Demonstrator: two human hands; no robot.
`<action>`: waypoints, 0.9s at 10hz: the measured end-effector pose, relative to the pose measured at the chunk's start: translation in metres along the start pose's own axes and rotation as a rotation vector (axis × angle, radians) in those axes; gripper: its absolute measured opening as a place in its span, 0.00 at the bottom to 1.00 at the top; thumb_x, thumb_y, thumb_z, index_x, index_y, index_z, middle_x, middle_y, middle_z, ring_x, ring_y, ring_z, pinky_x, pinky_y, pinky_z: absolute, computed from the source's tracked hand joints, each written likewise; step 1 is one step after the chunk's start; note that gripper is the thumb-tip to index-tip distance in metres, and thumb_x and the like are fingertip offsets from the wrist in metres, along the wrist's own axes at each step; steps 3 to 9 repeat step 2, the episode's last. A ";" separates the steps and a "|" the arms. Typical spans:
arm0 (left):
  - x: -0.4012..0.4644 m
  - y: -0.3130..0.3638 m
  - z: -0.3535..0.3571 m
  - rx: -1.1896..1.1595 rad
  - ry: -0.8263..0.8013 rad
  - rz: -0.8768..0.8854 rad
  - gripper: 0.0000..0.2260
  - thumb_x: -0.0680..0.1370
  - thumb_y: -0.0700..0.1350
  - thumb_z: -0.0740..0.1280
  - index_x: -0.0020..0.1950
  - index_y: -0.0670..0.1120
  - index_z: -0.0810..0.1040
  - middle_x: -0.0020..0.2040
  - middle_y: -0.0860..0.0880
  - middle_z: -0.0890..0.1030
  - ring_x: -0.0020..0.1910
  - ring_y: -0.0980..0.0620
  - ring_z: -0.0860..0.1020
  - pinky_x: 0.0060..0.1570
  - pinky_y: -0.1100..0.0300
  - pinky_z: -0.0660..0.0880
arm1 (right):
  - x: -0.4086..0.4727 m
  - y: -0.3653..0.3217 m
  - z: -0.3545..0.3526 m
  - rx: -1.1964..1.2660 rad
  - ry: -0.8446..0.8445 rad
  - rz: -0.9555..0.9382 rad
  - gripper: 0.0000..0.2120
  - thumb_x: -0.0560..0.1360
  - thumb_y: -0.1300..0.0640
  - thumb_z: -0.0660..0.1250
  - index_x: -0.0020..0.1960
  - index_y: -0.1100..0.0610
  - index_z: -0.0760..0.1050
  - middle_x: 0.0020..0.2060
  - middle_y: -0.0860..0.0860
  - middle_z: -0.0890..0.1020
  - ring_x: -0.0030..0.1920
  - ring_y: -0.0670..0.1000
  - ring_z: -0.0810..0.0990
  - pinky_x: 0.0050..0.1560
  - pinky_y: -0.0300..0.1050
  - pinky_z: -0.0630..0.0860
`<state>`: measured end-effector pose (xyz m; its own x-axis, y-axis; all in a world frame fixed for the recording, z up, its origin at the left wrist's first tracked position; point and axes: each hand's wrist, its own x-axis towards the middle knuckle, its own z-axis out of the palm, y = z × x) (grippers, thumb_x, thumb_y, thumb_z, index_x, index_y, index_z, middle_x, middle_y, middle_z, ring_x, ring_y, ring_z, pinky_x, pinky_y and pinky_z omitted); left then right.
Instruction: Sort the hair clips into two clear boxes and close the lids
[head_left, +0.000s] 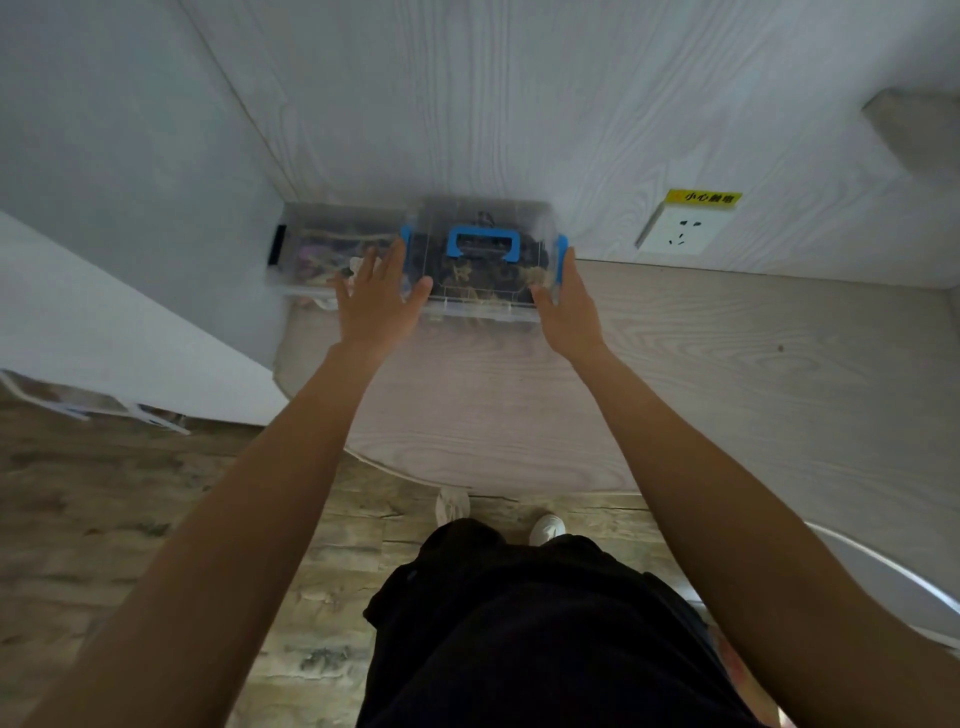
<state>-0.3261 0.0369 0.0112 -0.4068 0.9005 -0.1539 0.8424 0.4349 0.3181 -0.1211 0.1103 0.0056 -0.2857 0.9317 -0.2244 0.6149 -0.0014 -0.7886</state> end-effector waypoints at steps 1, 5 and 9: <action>0.006 -0.004 0.000 -0.015 0.000 0.020 0.28 0.80 0.59 0.52 0.76 0.49 0.50 0.76 0.45 0.58 0.76 0.47 0.52 0.72 0.42 0.47 | 0.001 0.004 0.000 -0.001 -0.038 -0.021 0.32 0.80 0.53 0.57 0.76 0.58 0.43 0.75 0.57 0.57 0.74 0.56 0.58 0.73 0.49 0.56; 0.005 -0.007 0.001 -0.074 0.074 0.056 0.27 0.79 0.58 0.55 0.74 0.48 0.59 0.72 0.44 0.67 0.72 0.44 0.62 0.71 0.43 0.57 | -0.003 0.000 -0.008 -0.056 0.054 0.013 0.32 0.79 0.48 0.59 0.76 0.60 0.49 0.74 0.59 0.60 0.73 0.58 0.59 0.73 0.53 0.56; 0.005 -0.007 0.001 -0.074 0.074 0.056 0.27 0.79 0.58 0.55 0.74 0.48 0.59 0.72 0.44 0.67 0.72 0.44 0.62 0.71 0.43 0.57 | -0.003 0.000 -0.008 -0.056 0.054 0.013 0.32 0.79 0.48 0.59 0.76 0.60 0.49 0.74 0.59 0.60 0.73 0.58 0.59 0.73 0.53 0.56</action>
